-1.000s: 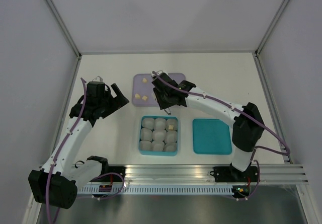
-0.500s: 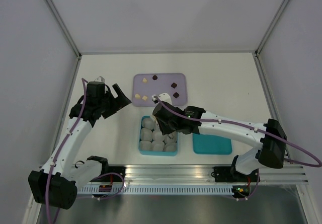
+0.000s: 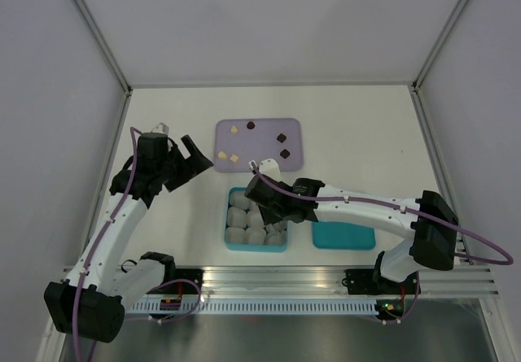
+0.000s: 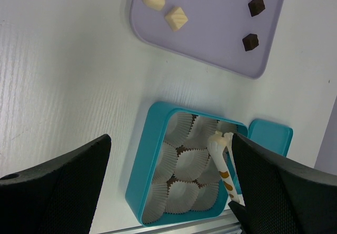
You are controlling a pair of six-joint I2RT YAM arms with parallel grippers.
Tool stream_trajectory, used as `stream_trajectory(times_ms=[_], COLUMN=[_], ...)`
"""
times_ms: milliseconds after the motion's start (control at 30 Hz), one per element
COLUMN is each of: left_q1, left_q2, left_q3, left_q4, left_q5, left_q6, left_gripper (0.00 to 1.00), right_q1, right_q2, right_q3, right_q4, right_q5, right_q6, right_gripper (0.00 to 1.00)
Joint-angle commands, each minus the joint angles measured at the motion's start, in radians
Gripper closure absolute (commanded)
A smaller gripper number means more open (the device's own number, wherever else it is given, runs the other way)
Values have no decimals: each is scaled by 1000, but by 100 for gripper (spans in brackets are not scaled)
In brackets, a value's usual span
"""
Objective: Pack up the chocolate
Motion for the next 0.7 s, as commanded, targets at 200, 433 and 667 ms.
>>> stream_trajectory(times_ms=[200,433,667], left_q1=[-4,-4,-4], left_q2=[-22,-22,-36], left_q3=[-13,-15,-13], left_q4=[27,27,29], left_q5=[27,26,18], left_q6=[27,27,28], left_gripper=[0,0,1], right_q1=[4,3,3], right_q2=[47,84,93], right_q3=[37,56,57], right_q4=[-4,-4,2], right_q5=[34,31,31], right_q6=[17,3,2], right_gripper=[91,91,91])
